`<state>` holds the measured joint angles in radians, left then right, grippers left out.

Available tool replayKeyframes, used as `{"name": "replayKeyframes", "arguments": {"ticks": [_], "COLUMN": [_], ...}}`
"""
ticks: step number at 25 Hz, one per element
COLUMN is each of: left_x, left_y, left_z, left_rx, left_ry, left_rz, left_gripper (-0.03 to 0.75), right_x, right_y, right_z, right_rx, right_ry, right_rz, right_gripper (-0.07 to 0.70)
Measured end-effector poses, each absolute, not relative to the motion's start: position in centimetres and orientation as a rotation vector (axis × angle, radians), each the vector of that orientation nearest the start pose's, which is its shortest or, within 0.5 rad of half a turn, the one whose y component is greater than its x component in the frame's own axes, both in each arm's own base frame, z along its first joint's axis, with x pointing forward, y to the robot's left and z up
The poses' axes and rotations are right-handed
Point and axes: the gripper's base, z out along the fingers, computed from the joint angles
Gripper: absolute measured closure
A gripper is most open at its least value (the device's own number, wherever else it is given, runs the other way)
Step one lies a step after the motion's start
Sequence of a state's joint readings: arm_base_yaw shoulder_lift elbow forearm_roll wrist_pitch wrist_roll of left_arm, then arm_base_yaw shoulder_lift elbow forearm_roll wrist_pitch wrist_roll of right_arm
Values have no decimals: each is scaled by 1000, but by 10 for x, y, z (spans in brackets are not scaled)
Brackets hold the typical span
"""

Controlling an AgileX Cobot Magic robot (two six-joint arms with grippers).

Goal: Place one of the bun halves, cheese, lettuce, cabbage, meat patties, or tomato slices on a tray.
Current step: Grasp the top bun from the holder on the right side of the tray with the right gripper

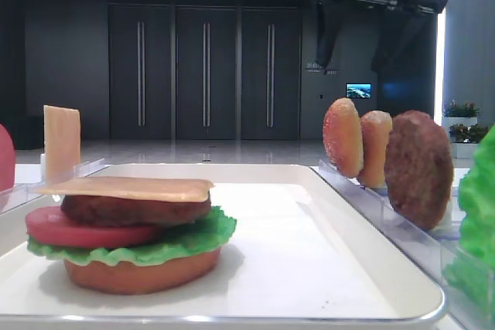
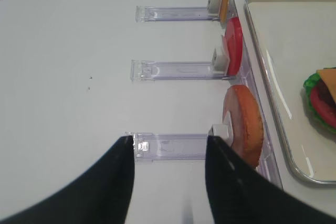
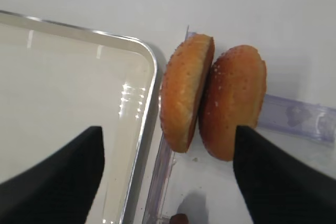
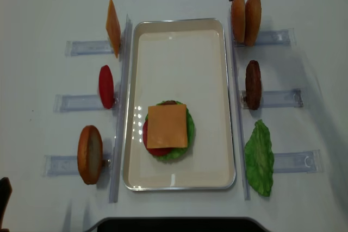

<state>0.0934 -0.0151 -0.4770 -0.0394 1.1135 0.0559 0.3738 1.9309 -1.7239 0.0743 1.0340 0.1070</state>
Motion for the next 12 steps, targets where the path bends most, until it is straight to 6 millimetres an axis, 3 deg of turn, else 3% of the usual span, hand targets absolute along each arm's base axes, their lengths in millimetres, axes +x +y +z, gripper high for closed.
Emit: {"name": "replayKeyframes", "arguments": {"ticks": [5, 12], "left_x": [-7, -7], "left_y": [-4, -4], "left_z": [267, 267], "left_rx": [-37, -37], "left_ry": [2104, 2104], "left_rz": [42, 42], "left_gripper": [370, 370], "right_x": [397, 399], "right_y": [154, 160], "right_z": [278, 282], "right_rx": [-271, -228], "right_ry": [2746, 2708], "right_rz": [269, 374], "right_gripper": [135, 135]}}
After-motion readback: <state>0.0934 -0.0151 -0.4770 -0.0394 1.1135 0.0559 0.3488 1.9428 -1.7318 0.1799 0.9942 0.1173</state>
